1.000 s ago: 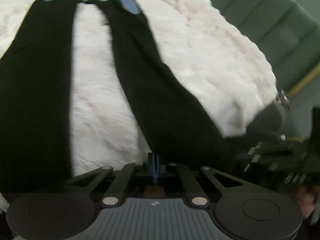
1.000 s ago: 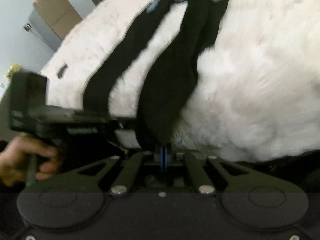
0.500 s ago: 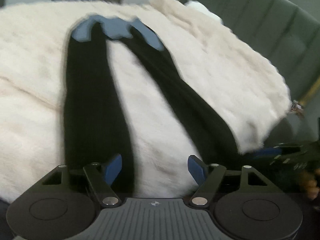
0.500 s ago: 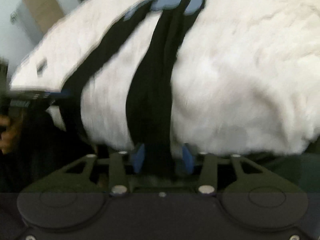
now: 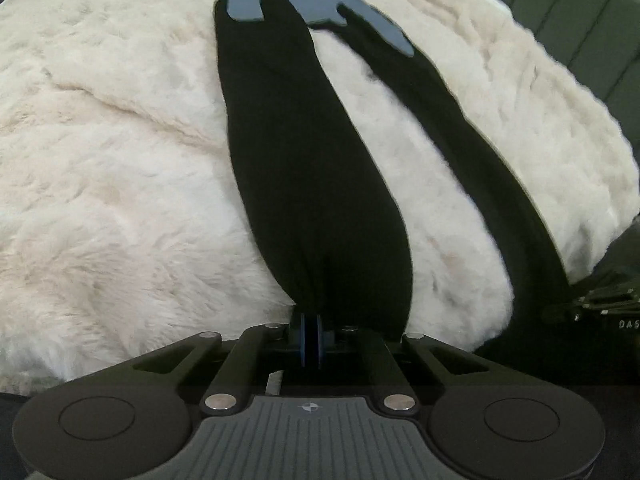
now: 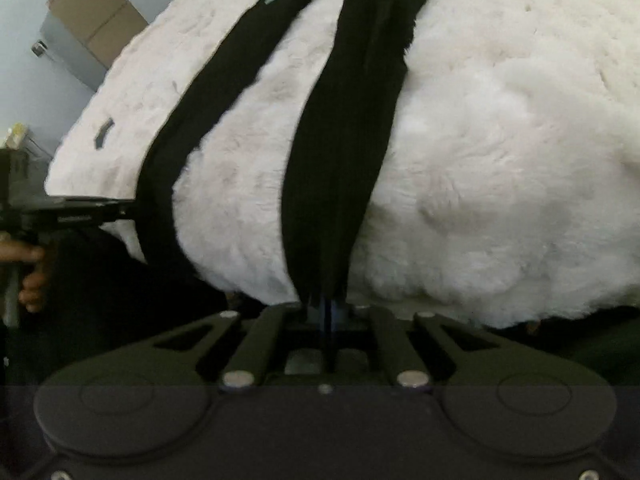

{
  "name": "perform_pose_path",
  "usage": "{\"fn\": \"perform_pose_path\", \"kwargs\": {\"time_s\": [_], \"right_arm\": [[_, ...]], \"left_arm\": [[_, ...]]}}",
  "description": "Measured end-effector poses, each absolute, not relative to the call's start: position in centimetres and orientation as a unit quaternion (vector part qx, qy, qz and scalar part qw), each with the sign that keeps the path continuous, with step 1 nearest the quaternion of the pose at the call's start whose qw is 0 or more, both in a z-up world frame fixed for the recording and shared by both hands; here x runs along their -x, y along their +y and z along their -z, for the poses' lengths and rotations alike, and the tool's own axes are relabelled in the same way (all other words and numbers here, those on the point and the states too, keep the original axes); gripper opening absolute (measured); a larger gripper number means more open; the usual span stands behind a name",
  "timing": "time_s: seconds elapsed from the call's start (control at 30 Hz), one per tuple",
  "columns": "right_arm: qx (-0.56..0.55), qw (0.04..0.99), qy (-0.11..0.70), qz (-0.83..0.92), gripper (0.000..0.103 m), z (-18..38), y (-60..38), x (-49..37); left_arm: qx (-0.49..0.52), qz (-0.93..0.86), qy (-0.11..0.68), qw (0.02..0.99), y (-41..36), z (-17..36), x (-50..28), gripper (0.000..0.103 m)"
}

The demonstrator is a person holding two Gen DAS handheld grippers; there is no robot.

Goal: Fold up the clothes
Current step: 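Open both grippers and release the straightened pant legs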

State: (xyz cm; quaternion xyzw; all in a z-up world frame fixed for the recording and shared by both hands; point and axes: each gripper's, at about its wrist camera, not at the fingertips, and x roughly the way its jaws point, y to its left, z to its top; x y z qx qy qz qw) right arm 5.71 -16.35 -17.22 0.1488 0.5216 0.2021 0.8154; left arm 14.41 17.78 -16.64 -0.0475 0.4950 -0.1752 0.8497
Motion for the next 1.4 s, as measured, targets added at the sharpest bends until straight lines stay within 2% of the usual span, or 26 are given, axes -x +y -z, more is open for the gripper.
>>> {"fn": "perform_pose_path", "kwargs": {"time_s": [0.1,0.13,0.17,0.2,0.23,0.27,0.3,0.33,0.4,0.67,0.9,1.1,1.3,1.4], "right_arm": [[-0.121,0.814,0.531,-0.201,0.005,17.3,-16.5,-5.7],[-0.071,0.815,0.546,-0.180,0.012,17.6,-15.9,-5.9],[-0.023,0.813,0.560,-0.155,0.014,18.2,-15.5,-5.9],[-0.013,0.810,0.567,-0.150,0.015,18.4,-15.5,-5.9],[-0.018,0.812,0.563,-0.154,0.018,18.1,-15.6,-5.8],[-0.024,0.814,0.559,-0.158,0.031,17.7,-15.7,-5.7],[-0.028,0.816,0.554,-0.161,0.039,17.3,-15.8,-5.5],[-0.017,0.826,0.542,-0.154,0.049,16.7,-16.0,-5.3],[-0.010,0.835,0.531,-0.143,0.050,16.1,-16.6,-5.3],[-0.044,0.822,0.546,-0.155,0.050,17.9,-16.7,-6.9],[-0.042,0.818,0.550,-0.163,0.050,18.3,-16.3,-6.8],[-0.053,0.843,0.518,-0.135,0.050,16.1,-18.3,-6.3],[-0.095,0.871,0.475,-0.083,0.051,15.0,-21.3,-7.0],[-0.169,0.869,0.460,-0.066,0.051,15.8,-23.2,-7.9]], "left_arm": [[0.045,0.158,0.517,0.840,18.8,17.3,-14.8,0.007],[0.043,0.156,0.534,0.830,18.7,17.8,-15.2,0.009],[0.042,0.154,0.551,0.819,18.6,18.4,-15.6,0.011],[0.048,0.154,0.564,0.810,18.7,18.8,-15.8,0.020],[0.056,0.158,0.565,0.808,18.8,18.8,-15.6,0.036],[0.053,0.164,0.559,0.811,18.7,18.4,-15.3,0.047],[0.049,0.166,0.554,0.814,18.6,18.1,-15.2,0.065],[0.046,0.165,0.550,0.817,18.5,18.0,-15.1,0.072],[0.042,0.159,0.548,0.820,18.6,18.3,-15.2,0.077],[0.011,0.143,0.584,0.799,16.7,21.4,-17.2,0.078],[0.024,0.162,0.575,0.802,17.0,20.2,-16.7,0.078],[0.046,0.139,0.526,0.837,19.9,16.2,-17.2,0.079],[0.073,0.108,0.459,0.879,21.3,13.6,-19.6,0.086],[0.110,0.104,0.416,0.896,20.8,13.8,-22.5,0.090]]}}
